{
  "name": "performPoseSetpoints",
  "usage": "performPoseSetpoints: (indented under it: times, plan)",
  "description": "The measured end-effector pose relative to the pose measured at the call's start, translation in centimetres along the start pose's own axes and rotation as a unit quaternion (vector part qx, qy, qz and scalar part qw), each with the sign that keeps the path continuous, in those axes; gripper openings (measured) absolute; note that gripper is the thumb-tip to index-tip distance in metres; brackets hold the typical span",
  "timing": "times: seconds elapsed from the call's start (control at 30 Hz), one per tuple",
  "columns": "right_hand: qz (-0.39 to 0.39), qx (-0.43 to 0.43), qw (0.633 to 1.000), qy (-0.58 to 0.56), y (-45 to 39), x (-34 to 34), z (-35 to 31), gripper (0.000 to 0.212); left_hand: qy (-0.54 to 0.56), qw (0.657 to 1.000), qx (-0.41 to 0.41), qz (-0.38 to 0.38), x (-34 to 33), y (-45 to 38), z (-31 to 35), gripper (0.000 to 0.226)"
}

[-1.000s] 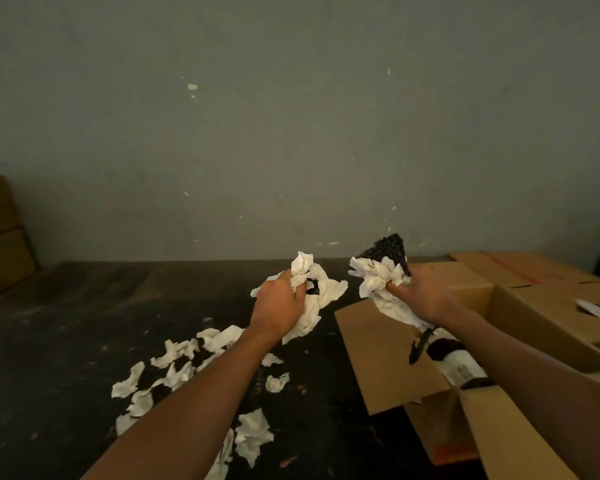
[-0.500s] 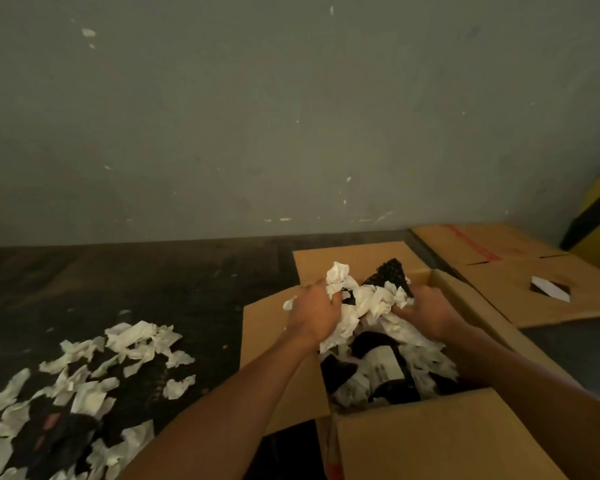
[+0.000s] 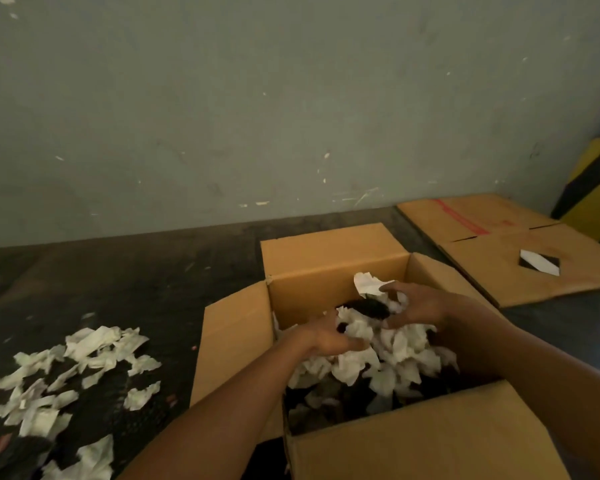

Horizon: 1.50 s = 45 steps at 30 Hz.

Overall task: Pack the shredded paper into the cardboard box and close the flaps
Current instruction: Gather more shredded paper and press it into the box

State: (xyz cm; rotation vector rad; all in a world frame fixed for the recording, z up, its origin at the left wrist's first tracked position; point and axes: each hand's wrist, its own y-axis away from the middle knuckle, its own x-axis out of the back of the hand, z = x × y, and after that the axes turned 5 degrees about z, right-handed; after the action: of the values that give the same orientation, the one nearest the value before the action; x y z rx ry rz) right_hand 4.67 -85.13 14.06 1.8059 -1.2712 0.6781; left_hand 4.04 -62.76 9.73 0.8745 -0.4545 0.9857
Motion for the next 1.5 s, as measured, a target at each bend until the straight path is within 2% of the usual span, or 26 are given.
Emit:
performPoseSetpoints:
  times: [0.07,0.17,0.23,0.3,0.37,0.4,0.47,0.53,0.67,0.77,0.83,0.9,0.93,1.0,1.1,1.13,1.2,1.23,1.5]
  plan:
    - [-0.014,-0.009,1.000,0.005,0.0,0.6,0.3,0.086,-0.039,0.998,0.018,-0.042,0.0,-0.3,-0.1,0.126]
    - [-0.002,-0.002,0.998,0.067,-0.1,0.1,0.5,0.082,-0.063,0.994,0.043,-0.084,-0.8,-0.8,-0.4,0.128]
    - [-0.054,-0.032,0.991,0.121,-0.2,-1.4,1.2,0.087,-0.051,0.993,0.032,-0.099,-2.2,-0.8,-0.8,0.131]
    - [-0.138,-0.078,0.971,0.181,-0.1,-3.6,2.2,0.086,-0.079,0.991,0.014,-0.111,-4.7,-0.6,-1.5,0.119]
    - [-0.218,-0.089,0.946,0.223,0.5,-5.7,2.5,0.054,-0.133,0.984,0.030,-0.114,-7.5,-0.8,-2.5,0.109]
    - [-0.251,-0.082,0.936,0.235,0.7,-6.6,2.6,0.044,-0.176,0.977,0.043,-0.113,-8.5,-0.7,-2.6,0.105]
    - [-0.269,-0.080,0.925,0.257,1.0,-7.7,2.5,0.052,-0.238,0.962,0.069,-0.113,-9.7,-0.4,-2.3,0.098]
    - [-0.281,-0.092,0.915,0.275,0.9,-7.6,2.2,0.060,-0.234,0.959,0.092,-0.132,-9.3,-0.1,-2.0,0.095]
    - [-0.261,-0.115,0.932,0.226,0.6,-3.8,1.0,0.075,-0.245,0.958,0.030,-0.144,-5.9,-0.2,-2.0,0.093]
    - [-0.197,-0.131,0.962,0.135,-0.4,-0.1,-0.1,0.050,-0.272,0.952,0.022,-0.139,-3.1,-0.6,-0.8,0.084]
    - [-0.084,-0.089,0.982,0.140,-1.8,0.6,-0.1,0.036,-0.243,0.967,0.021,-0.073,-2.1,-1.1,-0.3,0.085]
    - [-0.016,-0.048,0.989,0.136,-3.6,-0.3,0.5,0.053,-0.196,0.980,0.020,0.009,-2.0,-1.6,-0.4,0.094]
    - [-0.027,-0.045,0.991,0.126,-4.3,-1.1,0.7,0.067,-0.186,0.982,0.024,0.027,-2.2,-1.9,-0.5,0.100]
    - [-0.094,-0.055,0.984,0.139,-6.1,-3.2,1.8,0.081,-0.175,0.984,0.038,0.006,-3.2,-2.6,-0.7,0.116]
    - [-0.162,-0.079,0.969,0.170,-8.3,-5.8,3.4,0.088,-0.182,0.980,0.065,-0.057,-4.9,-4.4,-1.4,0.139]
    - [-0.176,-0.087,0.964,0.178,-8.8,-6.3,3.7,0.082,-0.184,0.978,0.072,-0.070,-5.3,-5.0,-1.7,0.142]
    - [-0.189,-0.092,0.961,0.182,-9.6,-7.1,4.2,0.061,-0.182,0.977,0.082,-0.079,-5.8,-5.8,-2.2,0.145]
    - [-0.191,-0.099,0.960,0.179,-9.9,-7.1,4.2,0.057,-0.180,0.977,0.083,-0.080,-6.0,-6.0,-2.4,0.145]
    - [-0.168,-0.142,0.962,0.165,-12.2,-8.4,6.0,0.079,-0.104,0.988,0.085,-0.074,-7.0,-7.1,-3.4,0.145]
